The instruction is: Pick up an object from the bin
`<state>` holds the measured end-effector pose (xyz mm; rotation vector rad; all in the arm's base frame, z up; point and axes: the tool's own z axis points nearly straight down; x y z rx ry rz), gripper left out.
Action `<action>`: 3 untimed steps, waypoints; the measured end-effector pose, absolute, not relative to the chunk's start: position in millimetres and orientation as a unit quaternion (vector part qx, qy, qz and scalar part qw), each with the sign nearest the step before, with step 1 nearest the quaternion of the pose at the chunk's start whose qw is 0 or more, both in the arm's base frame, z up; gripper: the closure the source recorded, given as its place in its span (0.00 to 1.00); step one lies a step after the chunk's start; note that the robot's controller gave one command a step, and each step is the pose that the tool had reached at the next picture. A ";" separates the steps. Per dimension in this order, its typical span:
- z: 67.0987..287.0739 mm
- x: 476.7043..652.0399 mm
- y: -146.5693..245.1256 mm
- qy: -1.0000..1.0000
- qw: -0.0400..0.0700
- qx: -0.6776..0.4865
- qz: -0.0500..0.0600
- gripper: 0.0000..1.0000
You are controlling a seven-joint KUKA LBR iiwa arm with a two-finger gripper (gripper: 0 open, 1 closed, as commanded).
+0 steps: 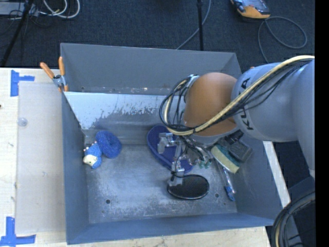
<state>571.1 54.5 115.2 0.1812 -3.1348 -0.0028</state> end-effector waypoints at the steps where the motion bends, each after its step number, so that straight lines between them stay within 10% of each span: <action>1: 97.3 592.5 26.4 -0.998 0.002 0.059 0.001 0.00; 2: 80.2 570.7 -0.1 -0.988 0.001 0.154 -0.002 1.00; 3: 78.6 569.9 -1.0 -0.988 0.002 0.153 -0.001 0.00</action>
Offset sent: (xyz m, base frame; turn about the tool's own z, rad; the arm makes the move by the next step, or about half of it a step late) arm -0.0010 -0.0549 -0.0367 -0.1981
